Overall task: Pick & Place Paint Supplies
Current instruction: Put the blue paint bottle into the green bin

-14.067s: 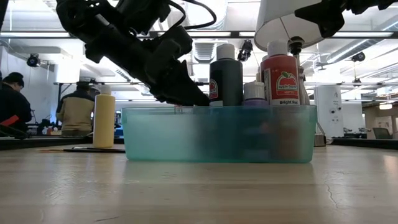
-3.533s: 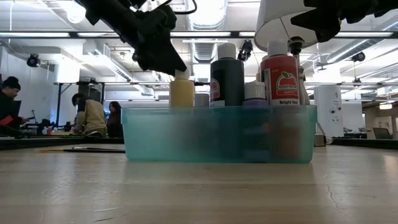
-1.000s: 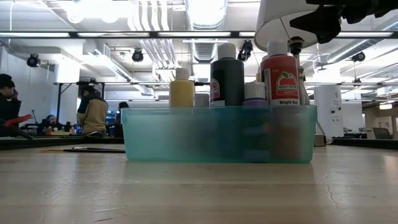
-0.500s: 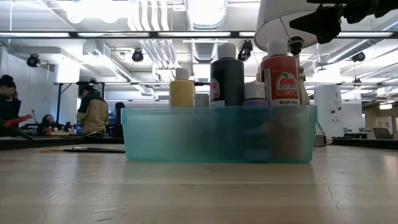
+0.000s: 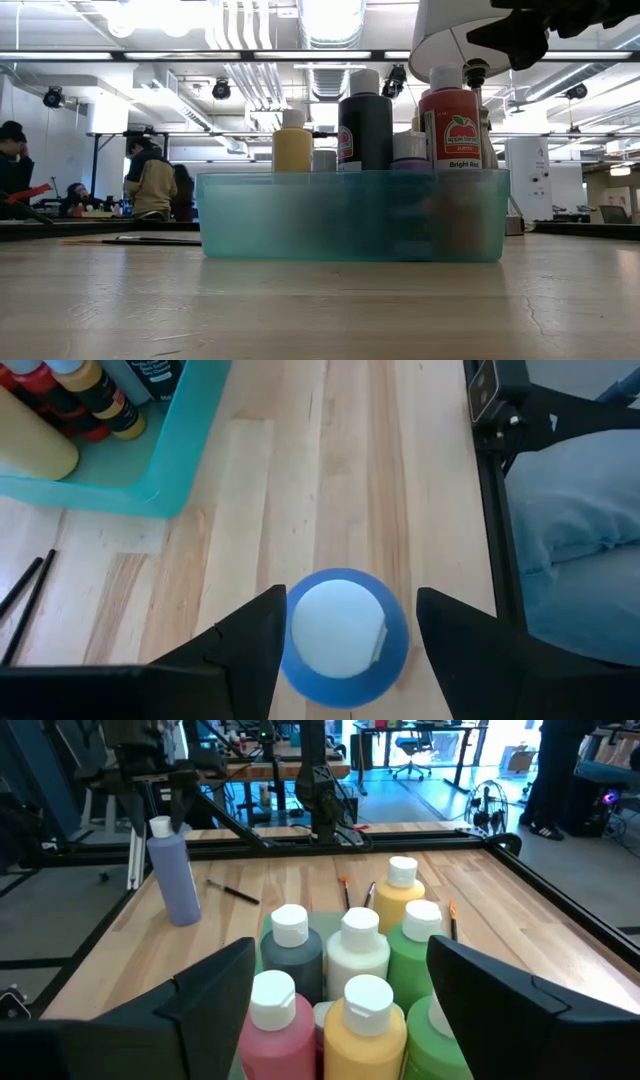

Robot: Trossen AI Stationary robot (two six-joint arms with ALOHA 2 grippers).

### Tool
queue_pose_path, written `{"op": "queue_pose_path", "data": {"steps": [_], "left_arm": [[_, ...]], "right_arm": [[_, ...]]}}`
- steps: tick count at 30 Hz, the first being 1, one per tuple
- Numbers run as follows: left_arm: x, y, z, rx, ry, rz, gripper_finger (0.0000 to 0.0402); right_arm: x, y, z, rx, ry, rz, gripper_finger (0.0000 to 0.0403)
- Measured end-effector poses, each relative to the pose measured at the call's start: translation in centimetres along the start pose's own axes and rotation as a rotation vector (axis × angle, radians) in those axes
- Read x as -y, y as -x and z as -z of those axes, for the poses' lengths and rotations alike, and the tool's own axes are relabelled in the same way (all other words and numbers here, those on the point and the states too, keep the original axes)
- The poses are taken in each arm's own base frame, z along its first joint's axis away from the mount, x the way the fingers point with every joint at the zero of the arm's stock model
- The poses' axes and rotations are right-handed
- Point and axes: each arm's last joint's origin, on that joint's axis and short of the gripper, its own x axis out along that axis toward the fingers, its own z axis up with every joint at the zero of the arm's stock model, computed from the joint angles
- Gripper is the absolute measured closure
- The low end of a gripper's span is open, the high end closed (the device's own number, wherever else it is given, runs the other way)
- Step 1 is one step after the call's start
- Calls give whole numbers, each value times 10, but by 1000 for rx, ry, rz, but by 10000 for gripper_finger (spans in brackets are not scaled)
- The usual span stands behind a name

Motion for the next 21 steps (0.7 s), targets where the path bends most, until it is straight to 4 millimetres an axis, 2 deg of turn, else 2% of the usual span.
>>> {"op": "queue_pose_path", "data": {"steps": [9, 21], "left_arm": [[1, -5, 0, -6, -5, -15, 182], [0, -5, -1, -9, -9, -10, 279]], "right_arm": [[0, 0, 0, 0, 0, 0, 135], [0, 0, 0, 0, 4, 0, 161]]}}
